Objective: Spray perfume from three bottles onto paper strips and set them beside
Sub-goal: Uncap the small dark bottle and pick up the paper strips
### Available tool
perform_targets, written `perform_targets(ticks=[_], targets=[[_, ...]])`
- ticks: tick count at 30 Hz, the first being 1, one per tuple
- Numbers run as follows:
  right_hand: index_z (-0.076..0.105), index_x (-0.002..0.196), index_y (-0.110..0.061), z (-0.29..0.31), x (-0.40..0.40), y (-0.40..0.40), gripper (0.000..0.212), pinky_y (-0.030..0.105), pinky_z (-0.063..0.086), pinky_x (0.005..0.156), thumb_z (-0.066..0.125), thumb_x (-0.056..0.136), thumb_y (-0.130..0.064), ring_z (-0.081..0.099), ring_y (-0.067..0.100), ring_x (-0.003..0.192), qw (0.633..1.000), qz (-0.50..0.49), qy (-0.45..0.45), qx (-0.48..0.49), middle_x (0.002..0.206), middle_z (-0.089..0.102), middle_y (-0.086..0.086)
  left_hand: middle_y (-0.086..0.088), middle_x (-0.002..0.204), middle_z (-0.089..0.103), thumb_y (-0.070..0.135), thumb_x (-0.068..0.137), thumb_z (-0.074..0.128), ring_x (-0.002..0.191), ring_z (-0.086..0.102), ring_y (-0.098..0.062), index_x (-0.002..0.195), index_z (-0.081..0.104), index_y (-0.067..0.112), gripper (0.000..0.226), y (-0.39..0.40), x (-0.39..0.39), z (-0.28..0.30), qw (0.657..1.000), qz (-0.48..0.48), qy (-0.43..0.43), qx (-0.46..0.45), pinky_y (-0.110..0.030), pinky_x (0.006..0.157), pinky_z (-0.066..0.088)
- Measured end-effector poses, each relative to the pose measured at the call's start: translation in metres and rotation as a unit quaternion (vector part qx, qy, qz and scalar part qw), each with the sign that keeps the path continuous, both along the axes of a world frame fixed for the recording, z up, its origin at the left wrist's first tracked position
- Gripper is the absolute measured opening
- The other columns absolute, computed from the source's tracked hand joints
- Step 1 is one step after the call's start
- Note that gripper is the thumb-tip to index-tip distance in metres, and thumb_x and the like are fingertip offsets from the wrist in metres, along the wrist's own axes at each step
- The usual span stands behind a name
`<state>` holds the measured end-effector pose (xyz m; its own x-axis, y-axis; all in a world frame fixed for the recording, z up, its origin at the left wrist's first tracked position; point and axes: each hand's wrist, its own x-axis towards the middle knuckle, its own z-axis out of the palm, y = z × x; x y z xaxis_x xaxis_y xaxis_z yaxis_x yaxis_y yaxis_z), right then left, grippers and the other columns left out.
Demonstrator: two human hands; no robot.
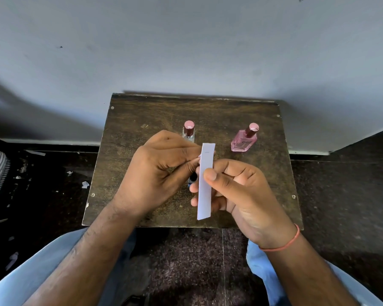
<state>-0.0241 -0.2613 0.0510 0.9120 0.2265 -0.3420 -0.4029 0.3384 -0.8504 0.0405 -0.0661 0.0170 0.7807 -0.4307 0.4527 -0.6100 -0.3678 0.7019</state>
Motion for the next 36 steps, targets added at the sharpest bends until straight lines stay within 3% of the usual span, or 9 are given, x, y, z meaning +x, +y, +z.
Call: perform_targets(ticks=[3, 8, 15, 23, 27, 30, 33, 36], targets=[[0.084, 0.099, -0.017, 0.001, 0.001, 0.002, 0.044, 0.03, 0.062, 0.057, 0.087, 0.081, -0.057, 0.081, 0.03, 0.074, 1.0, -0.008, 0.011, -0.006, 0.091, 0.083, 0.017, 0.001, 0.109, 0.082, 0.017, 0.102, 0.072, 0.098, 0.072, -0.028, 0.114, 0.085, 0.007, 0.02, 0.002, 0.001, 0.0, 0.999, 0.002, -0.028, 0.02, -0.043, 0.089, 0.057], [0.083, 0.087, -0.019, 0.002, 0.001, 0.004, 0.022, 0.031, 0.06, 0.057, 0.086, 0.086, -0.041, 0.079, 0.028, 0.069, 0.999, -0.037, 0.024, 0.002, 0.078, 0.079, 0.012, 0.002, 0.109, 0.082, 0.016, 0.102, 0.073, 0.096, 0.072, -0.029, 0.112, 0.085, 0.007, 0.019, 0.002, 0.0, 0.002, 0.998, 0.019, -0.047, 0.041, -0.041, 0.088, 0.057], [0.08, 0.08, -0.018, 0.0, -0.001, 0.004, 0.032, 0.03, 0.058, 0.056, 0.092, 0.075, -0.047, 0.078, 0.021, 0.073, 0.999, -0.025, 0.002, 0.043, 0.082, 0.079, 0.006, 0.007, 0.116, 0.08, 0.019, 0.102, 0.074, 0.101, 0.072, -0.025, 0.115, 0.085, 0.014, 0.017, 0.005, 0.002, 0.003, 0.996, 0.033, -0.073, 0.042, -0.034, 0.091, 0.057], [0.081, 0.086, -0.015, -0.001, -0.003, -0.002, 0.032, 0.033, 0.063, 0.061, 0.092, 0.08, -0.045, 0.08, 0.025, 0.079, 0.997, -0.021, -0.03, 0.064, 0.078, 0.079, 0.007, 0.006, 0.111, 0.08, 0.017, 0.101, 0.077, 0.098, 0.075, -0.018, 0.112, 0.085, 0.012, 0.015, 0.004, 0.001, 0.0, 0.996, 0.055, -0.058, 0.031, -0.033, 0.088, 0.059], [0.083, 0.09, -0.015, 0.003, -0.002, -0.016, 0.028, 0.037, 0.063, 0.063, 0.088, 0.088, -0.042, 0.08, 0.029, 0.08, 0.996, -0.008, -0.073, 0.042, 0.079, 0.08, 0.008, 0.004, 0.107, 0.082, 0.022, 0.101, 0.076, 0.098, 0.076, -0.015, 0.11, 0.085, 0.014, 0.015, 0.015, 0.006, -0.003, 0.989, 0.132, 0.06, -0.031, -0.04, 0.084, 0.061], [0.083, 0.087, -0.018, 0.003, 0.003, -0.032, 0.035, 0.034, 0.062, 0.061, 0.093, 0.079, -0.05, 0.079, 0.027, 0.072, 0.994, -0.059, -0.082, -0.04, 0.08, 0.08, 0.007, -0.005, 0.106, 0.081, 0.024, 0.1, 0.077, 0.096, 0.075, -0.026, 0.111, 0.084, 0.02, 0.013, 0.016, 0.008, -0.006, 0.972, 0.127, 0.172, -0.102, -0.036, 0.082, 0.061], [0.087, 0.084, -0.024, -0.001, 0.009, -0.061, 0.042, 0.026, 0.059, 0.068, 0.092, 0.07, -0.063, 0.076, 0.016, 0.072, 0.974, -0.125, -0.107, -0.155, 0.087, 0.084, 0.003, -0.003, 0.111, 0.083, 0.027, 0.094, 0.079, 0.108, 0.074, -0.033, 0.109, 0.086, 0.029, 0.016, 0.014, 0.01, -0.006, 0.942, 0.118, 0.259, -0.175, -0.04, 0.091, 0.06], [0.088, 0.09, -0.029, -0.01, 0.01, -0.094, 0.041, 0.026, 0.053, 0.073, 0.09, 0.073, -0.066, 0.068, 0.011, 0.079, 0.936, -0.154, -0.107, -0.296, 0.086, 0.082, 0.009, 0.007, 0.107, 0.084, 0.026, 0.09, 0.081, 0.097, 0.075, -0.012, 0.108, 0.087, 0.037, 0.022, 0.014, 0.01, -0.004, 0.907, 0.098, 0.33, -0.242, -0.028, 0.087, 0.061]])
